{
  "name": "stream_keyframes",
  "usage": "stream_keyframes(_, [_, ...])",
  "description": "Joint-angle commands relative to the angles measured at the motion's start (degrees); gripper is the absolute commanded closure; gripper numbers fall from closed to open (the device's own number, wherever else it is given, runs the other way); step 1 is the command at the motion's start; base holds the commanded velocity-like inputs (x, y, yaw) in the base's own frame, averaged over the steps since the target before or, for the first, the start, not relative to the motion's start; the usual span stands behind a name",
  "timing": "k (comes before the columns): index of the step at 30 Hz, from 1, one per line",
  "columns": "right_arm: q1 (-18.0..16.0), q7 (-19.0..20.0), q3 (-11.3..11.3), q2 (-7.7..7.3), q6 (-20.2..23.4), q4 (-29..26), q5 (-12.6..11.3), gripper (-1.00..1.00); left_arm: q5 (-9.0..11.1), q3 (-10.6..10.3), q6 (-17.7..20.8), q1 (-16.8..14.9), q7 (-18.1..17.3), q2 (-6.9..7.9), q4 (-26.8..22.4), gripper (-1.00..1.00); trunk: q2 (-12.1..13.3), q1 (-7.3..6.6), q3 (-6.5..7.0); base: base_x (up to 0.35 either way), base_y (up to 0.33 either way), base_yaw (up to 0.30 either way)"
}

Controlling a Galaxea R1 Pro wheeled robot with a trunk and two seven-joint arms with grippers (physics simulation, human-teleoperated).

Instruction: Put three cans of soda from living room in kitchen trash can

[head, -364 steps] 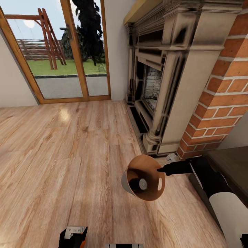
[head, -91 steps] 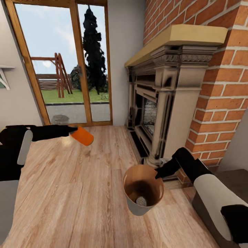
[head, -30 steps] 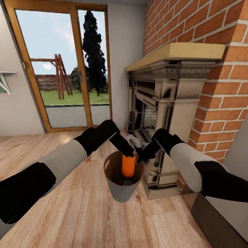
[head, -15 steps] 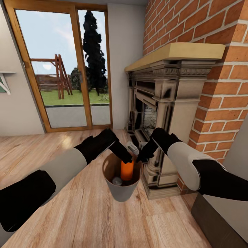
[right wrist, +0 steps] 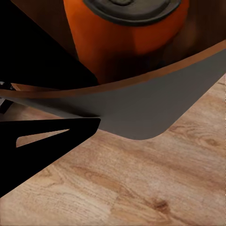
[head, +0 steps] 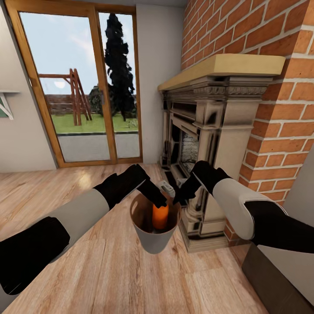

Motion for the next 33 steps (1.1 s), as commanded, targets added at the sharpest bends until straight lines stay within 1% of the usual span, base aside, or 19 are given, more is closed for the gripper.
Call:
stream_keyframes(1, [0.0,0.3,-1.2,0.02,0.6,0.0,-1.6,1.00,-0.1,0.0,-0.2,0.0,0.0,0.01,0.0,1.00,0.0,0.00,0.01,0.000,0.000,0.000])
stream_keyframes(11, [-0.1,0.1,-1.2,0.03,0.6,0.0,-1.6,1.00,-0.1,0.0,-1.2,0.0,0.0,0.03,0.3,1.00,0.0,0.00,0.01,0.000,0.000,0.000])
stream_keyframes(16, [-0.1,0.1,-1.2,0.07,0.6,0.0,-1.6,1.00,-0.1,0.0,-2.7,0.5,0.1,0.70,0.6,1.00,0.0,0.00,0.01,0.000,0.000,0.000])
stream_keyframes(20, [-0.2,0.1,-1.2,0.09,0.6,0.0,-1.6,1.00,-0.2,0.0,-3.4,0.8,0.1,0.90,0.6,1.00,0.0,0.00,0.01,0.000,0.000,0.000])
stream_keyframes(32, [-0.5,0.1,-1.2,-0.07,0.6,0.0,-1.6,1.00,-0.2,-0.8,-3.7,1.0,0.1,0.99,0.5,1.00,0.0,0.00,0.01,0.000,0.000,0.000])
stream_keyframes(33, [-0.5,0.1,-1.2,-0.09,0.6,0.0,-1.6,1.00,-0.2,-0.8,-3.7,1.0,0.1,1.00,0.5,-1.00,0.0,0.00,0.01,0.000,0.000,0.000])
